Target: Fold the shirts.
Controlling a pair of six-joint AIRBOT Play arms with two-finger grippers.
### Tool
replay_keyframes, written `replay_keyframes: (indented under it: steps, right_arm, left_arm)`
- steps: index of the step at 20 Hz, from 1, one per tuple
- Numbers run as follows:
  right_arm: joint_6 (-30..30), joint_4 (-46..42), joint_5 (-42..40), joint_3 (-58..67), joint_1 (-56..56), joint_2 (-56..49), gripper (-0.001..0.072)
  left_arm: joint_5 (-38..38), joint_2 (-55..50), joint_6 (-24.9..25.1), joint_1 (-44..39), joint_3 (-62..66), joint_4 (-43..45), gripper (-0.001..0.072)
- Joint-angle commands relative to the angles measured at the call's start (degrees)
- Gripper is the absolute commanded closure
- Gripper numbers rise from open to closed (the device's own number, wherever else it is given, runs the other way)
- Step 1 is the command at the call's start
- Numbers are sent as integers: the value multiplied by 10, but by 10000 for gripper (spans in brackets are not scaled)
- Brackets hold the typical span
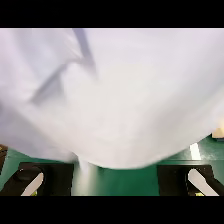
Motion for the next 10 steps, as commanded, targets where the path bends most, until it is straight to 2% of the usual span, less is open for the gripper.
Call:
replay_keyframes:
  steps: [1, 4, 7, 10]
  right_arm:
    - [31, -117, 56, -67, 100, -89, 697]
    - [32, -192, 42, -141, 174, -187, 697]
    - [31, -189, -33, -166, 198, -292, 697]
    - [9, -155, -114, -158, 197, -366, 697]
  left_arm:
    - [-53, -75, 2, 0, -122, -8, 686]
    - [-5, -170, 13, 0, -230, -10, 685]
    - [77, -288, 21, 0, -275, -16, 685]
    - [170, -377, 57, 0, -261, -23, 686]
